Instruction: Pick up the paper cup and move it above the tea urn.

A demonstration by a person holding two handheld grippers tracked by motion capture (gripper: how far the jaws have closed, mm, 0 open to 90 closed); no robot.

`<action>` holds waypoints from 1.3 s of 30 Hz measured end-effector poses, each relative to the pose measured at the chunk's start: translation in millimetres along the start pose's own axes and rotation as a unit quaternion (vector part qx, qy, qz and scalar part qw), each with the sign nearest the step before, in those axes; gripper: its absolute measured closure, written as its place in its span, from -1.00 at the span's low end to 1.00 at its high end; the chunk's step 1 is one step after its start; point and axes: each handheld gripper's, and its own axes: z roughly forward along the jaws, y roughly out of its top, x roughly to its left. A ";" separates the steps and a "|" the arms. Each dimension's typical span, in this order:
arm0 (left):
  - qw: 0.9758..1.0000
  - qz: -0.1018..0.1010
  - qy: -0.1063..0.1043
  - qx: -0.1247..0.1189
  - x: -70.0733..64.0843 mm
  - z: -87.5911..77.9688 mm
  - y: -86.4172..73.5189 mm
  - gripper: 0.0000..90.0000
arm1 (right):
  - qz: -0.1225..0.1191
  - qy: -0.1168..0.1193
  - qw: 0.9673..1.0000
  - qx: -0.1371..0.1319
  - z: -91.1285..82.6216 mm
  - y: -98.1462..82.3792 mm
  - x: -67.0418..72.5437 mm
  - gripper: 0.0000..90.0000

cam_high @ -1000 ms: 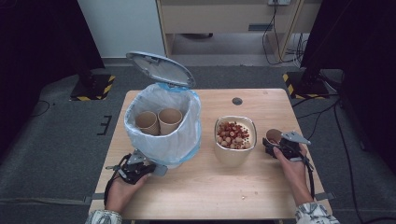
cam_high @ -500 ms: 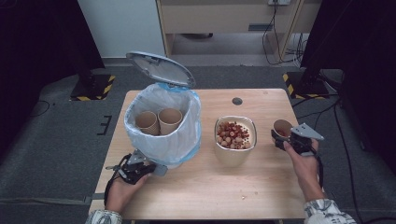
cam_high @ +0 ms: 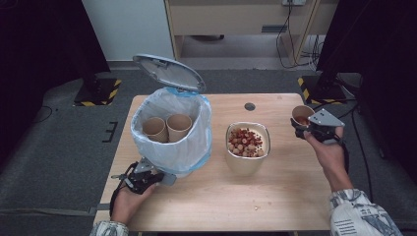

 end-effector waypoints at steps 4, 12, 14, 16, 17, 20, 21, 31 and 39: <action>1.000 0.000 0.000 0.000 0.1 0.0 0.0 1.00 | -0.007 -0.001 1.000 -0.003 7.5 11.6 -0.8 -0.32; 1.000 0.000 0.000 0.000 0.1 0.0 0.0 1.00 | -0.047 0.003 0.999 0.003 23.7 33.8 -4.4 -0.32; 1.000 0.000 -0.001 0.000 0.3 0.0 0.0 1.00 | -0.047 0.008 0.999 -0.002 29.4 41.6 -2.4 -0.32; 1.000 0.000 0.000 0.000 0.1 0.0 0.0 1.00 | -0.050 0.017 0.999 -0.012 31.9 47.1 1.0 -0.32; 1.000 0.000 -0.001 0.000 0.2 0.0 0.0 1.00 | -0.052 0.020 0.998 -0.015 33.0 49.2 2.0 -0.32; 1.000 0.000 -0.001 0.000 0.2 0.0 0.0 1.00 | -0.047 0.019 0.999 -0.018 35.2 52.1 1.1 -0.32; 1.000 0.000 -0.001 0.000 0.2 0.0 0.0 1.00 | -0.048 0.019 0.999 -0.018 35.8 52.8 1.1 -0.33; 1.000 0.000 -0.002 0.000 0.3 0.1 0.1 1.00 | -0.059 0.029 0.998 -0.024 38.3 62.2 5.7 -0.33; 1.000 0.000 -0.002 0.000 0.2 0.1 0.1 1.00 | -0.080 0.038 0.995 -0.038 36.6 70.8 7.4 -0.33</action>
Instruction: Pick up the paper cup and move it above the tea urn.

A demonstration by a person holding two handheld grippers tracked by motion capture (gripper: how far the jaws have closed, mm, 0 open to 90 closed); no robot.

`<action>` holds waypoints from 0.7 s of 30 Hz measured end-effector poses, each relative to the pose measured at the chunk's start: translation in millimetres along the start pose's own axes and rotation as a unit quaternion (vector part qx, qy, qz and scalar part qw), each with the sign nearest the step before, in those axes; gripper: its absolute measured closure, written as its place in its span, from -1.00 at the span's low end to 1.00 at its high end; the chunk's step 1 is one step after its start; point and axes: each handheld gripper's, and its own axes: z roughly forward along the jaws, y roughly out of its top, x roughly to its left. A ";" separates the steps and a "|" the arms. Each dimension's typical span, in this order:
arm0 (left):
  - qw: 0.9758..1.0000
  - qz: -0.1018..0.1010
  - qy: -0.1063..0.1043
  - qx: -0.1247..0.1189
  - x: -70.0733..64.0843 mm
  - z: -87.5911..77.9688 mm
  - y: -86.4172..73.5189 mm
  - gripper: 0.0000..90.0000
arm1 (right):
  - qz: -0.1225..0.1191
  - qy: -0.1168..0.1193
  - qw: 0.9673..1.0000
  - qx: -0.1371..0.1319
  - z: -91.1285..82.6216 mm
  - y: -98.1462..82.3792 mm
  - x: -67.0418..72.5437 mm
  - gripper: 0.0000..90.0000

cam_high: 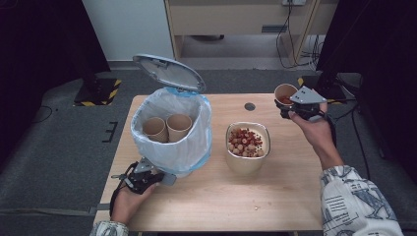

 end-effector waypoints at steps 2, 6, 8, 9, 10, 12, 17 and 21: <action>1.000 0.000 0.000 0.000 0.1 0.0 0.0 1.00 | -0.009 0.002 1.000 -0.004 0.1 2.6 0.0 -0.33; 1.000 0.000 -0.001 0.000 0.0 0.1 0.0 1.00 | -0.024 0.005 1.000 -0.008 1.3 7.6 -1.2 -0.33; 1.000 -0.001 -0.001 0.000 0.1 0.1 0.0 1.00 | -0.033 0.006 0.999 -0.011 2.2 10.7 -1.1 -0.33; 1.000 0.000 -0.001 0.000 0.1 0.1 0.0 1.00 | -0.037 0.008 0.999 -0.013 2.7 12.4 -1.2 -0.33; 1.000 -0.001 -0.001 0.000 0.0 0.1 0.0 1.00 | -0.040 0.008 0.999 -0.014 3.2 14.2 -1.1 -0.33; 1.000 -0.001 -0.001 0.000 0.1 0.1 0.0 1.00 | -0.045 0.009 0.999 -0.018 4.1 17.2 -1.0 -0.33; 1.000 -0.001 -0.001 0.000 0.1 0.1 0.1 1.00 | -0.051 0.010 0.998 -0.023 5.6 22.7 -0.1 -0.33; 1.000 0.000 -0.001 0.000 0.1 0.2 0.1 1.00 | -0.056 0.007 0.998 -0.023 7.6 24.2 0.5 -0.33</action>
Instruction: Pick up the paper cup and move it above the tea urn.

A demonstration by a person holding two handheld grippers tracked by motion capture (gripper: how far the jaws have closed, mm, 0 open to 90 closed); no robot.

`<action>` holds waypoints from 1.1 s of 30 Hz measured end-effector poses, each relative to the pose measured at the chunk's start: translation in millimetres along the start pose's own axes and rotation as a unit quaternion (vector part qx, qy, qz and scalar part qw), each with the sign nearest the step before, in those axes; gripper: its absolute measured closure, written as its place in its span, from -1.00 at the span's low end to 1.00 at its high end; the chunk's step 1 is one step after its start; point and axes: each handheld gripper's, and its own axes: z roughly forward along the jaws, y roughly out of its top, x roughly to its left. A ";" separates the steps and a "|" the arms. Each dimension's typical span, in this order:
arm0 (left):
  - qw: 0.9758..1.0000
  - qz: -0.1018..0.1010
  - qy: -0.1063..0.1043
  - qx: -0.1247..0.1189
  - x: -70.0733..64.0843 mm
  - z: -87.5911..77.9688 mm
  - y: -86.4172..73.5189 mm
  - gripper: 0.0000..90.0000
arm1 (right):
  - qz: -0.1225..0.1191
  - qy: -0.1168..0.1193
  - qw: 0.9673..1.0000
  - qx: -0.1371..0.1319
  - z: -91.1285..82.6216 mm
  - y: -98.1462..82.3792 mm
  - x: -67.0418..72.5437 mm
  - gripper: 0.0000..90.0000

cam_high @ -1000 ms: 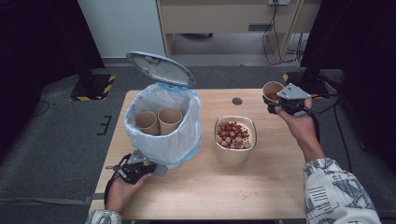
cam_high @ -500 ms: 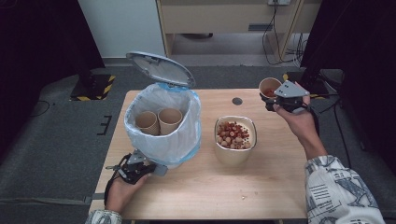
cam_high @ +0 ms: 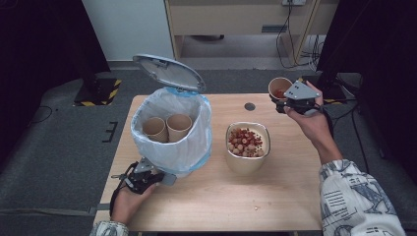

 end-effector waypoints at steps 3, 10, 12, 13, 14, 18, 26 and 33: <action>1.000 0.000 0.000 0.000 0.0 0.0 0.0 1.00 | -0.002 0.001 1.000 -0.001 1.4 1.0 0.3 -0.33; 1.000 0.000 0.000 0.000 0.0 0.1 0.0 1.00 | -0.007 0.005 1.000 -0.008 2.8 5.2 2.1 -0.34; 1.000 0.000 0.000 0.000 0.0 0.1 0.0 1.00 | -0.007 0.005 1.000 -0.009 3.3 6.3 2.1 -0.34; 1.000 0.000 0.000 0.000 -0.1 0.1 0.1 1.00 | -0.007 0.006 1.000 -0.010 3.5 6.8 2.0 -0.34; 1.000 0.000 0.000 0.000 -0.1 0.1 0.1 1.00 | -0.007 0.006 1.000 -0.010 3.5 6.8 2.0 -0.34; 1.000 0.000 -0.001 0.000 -0.1 0.1 0.1 1.00 | -0.015 0.012 1.000 -0.020 5.1 10.8 3.0 -0.34; 1.000 0.000 -0.001 0.000 0.0 0.2 0.1 1.00 | -0.032 0.025 0.999 -0.036 7.6 16.4 7.9 -0.34; 1.000 0.000 -0.001 0.000 0.0 0.2 0.1 1.00 | -0.044 0.031 0.997 -0.047 6.7 16.6 5.1 -0.34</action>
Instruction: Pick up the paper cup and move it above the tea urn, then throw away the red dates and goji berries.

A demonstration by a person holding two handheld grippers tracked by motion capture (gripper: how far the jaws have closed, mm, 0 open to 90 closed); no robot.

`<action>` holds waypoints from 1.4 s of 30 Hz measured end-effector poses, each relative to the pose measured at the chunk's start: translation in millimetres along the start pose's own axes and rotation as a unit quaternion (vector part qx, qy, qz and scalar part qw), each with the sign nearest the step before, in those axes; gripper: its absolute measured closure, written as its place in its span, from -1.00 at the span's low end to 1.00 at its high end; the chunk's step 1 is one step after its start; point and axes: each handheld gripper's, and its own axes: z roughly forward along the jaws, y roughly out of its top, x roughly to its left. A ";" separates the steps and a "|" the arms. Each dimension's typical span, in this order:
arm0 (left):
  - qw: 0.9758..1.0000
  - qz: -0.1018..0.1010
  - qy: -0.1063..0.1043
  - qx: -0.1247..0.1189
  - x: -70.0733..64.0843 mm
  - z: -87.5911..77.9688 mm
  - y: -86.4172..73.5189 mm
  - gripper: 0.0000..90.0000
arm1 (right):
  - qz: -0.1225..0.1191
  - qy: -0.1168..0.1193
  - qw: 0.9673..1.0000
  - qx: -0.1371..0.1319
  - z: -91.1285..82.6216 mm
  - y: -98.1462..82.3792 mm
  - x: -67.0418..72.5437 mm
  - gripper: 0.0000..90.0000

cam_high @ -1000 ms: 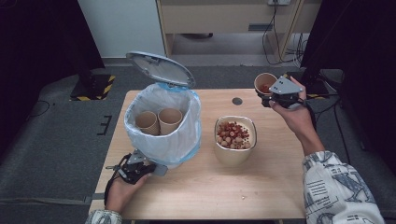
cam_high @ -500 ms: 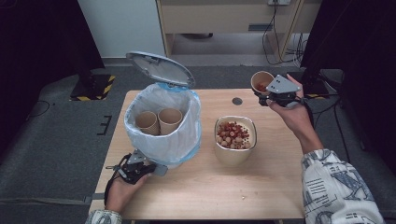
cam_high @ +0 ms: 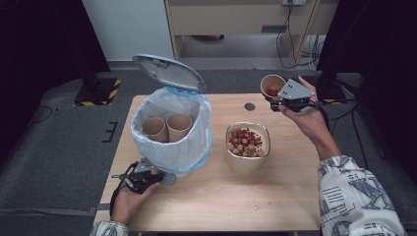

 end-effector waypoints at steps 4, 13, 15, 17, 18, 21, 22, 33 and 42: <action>1.000 0.000 0.000 0.000 -0.1 0.0 0.0 1.00 | -0.011 0.010 1.000 -0.012 -0.1 1.3 2.9 -0.34; 1.000 0.001 0.000 0.000 -0.1 0.1 0.0 1.00 | -0.022 0.020 0.999 -0.018 3.6 5.5 8.2 -0.34; 1.000 0.001 0.000 0.000 -0.1 0.0 0.0 1.00 | -0.024 0.019 0.999 -0.018 4.2 6.2 8.5 -0.34; 1.000 0.000 0.000 0.000 -0.1 0.1 0.0 1.00 | -0.026 0.019 0.999 -0.019 4.4 7.0 8.4 -0.34; 1.000 0.000 0.000 0.000 0.0 0.1 0.0 1.00 | -0.025 0.017 0.999 -0.019 4.4 7.3 8.2 -0.34; 1.000 0.000 0.000 0.000 0.0 0.1 0.1 1.00 | -0.029 0.021 0.999 -0.019 5.3 8.5 10.6 -0.34; 1.000 0.000 0.000 0.000 -0.1 0.1 0.1 1.00 | -0.033 0.025 0.999 -0.018 5.5 9.1 11.9 -0.34; 1.000 0.001 0.000 0.000 -0.1 0.1 0.1 1.00 | -0.047 0.021 0.998 -0.031 4.3 22.9 10.5 -0.34; 1.000 0.001 0.000 0.001 -0.3 0.2 0.3 1.00 | -0.085 0.010 0.996 -0.034 -5.1 41.8 5.3 -0.34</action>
